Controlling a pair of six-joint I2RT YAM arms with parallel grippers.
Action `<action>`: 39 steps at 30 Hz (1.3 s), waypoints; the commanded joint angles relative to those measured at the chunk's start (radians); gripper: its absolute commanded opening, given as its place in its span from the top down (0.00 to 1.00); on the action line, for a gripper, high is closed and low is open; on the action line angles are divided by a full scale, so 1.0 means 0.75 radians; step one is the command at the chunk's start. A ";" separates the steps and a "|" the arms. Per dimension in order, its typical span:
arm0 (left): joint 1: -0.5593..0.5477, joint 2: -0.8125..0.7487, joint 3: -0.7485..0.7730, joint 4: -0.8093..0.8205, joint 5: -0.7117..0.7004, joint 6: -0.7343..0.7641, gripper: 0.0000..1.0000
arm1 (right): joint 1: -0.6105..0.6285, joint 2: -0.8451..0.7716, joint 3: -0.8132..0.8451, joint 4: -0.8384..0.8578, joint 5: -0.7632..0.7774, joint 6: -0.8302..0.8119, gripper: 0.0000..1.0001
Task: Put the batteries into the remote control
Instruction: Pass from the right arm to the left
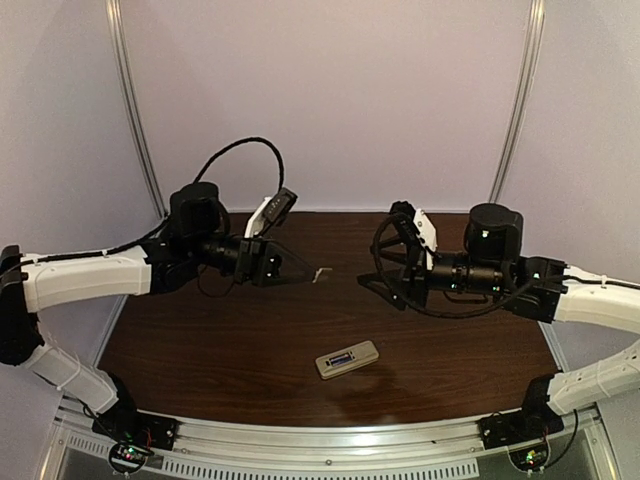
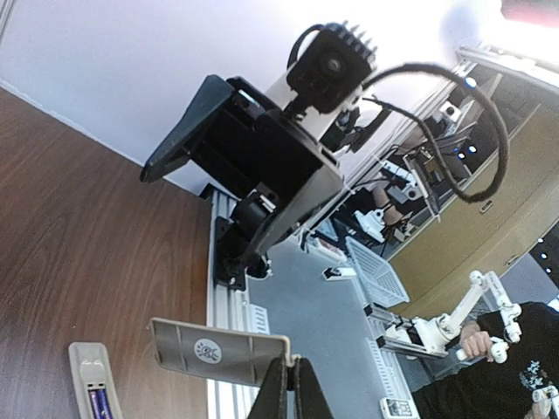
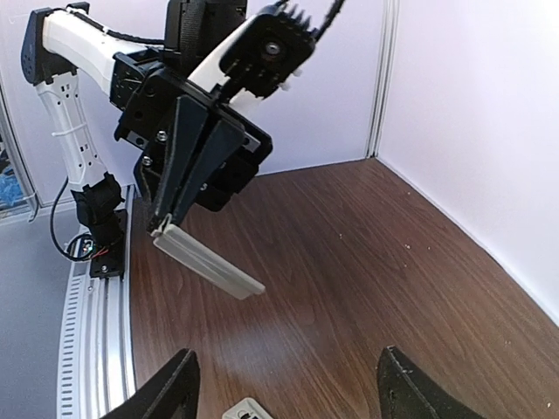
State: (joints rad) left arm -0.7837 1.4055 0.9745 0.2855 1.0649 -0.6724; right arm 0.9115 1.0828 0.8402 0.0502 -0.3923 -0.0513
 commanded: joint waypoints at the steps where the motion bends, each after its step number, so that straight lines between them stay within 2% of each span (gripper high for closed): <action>1: -0.001 -0.018 -0.061 0.445 0.099 -0.309 1.00 | 0.143 0.052 0.110 -0.056 0.215 -0.208 0.29; 7: -0.002 0.017 -0.148 0.819 0.094 -0.579 1.00 | 0.349 0.142 0.194 -0.112 0.507 -0.426 0.29; 11: -0.002 0.048 -0.191 0.979 0.085 -0.703 1.00 | 0.428 0.180 0.203 -0.072 0.681 -0.492 0.30; 17: -0.005 0.083 -0.237 1.103 0.057 -0.815 1.00 | 0.475 0.231 0.227 -0.003 0.816 -0.530 0.31; 23: -0.014 0.106 -0.248 1.133 0.035 -0.845 1.00 | 0.511 0.263 0.254 0.013 0.877 -0.583 0.34; 35: -0.021 0.146 -0.269 1.231 -0.011 -0.916 1.00 | 0.545 0.322 0.304 0.021 0.880 -0.614 0.52; 39: -0.021 0.158 -0.275 1.262 -0.014 -0.939 1.00 | 0.562 0.326 0.300 0.022 0.899 -0.630 0.64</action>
State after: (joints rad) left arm -0.7937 1.5047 0.7815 1.1530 1.0687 -1.3468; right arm 1.3159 1.3170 1.0458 0.0635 0.2504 -0.5087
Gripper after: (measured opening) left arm 0.012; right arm 0.405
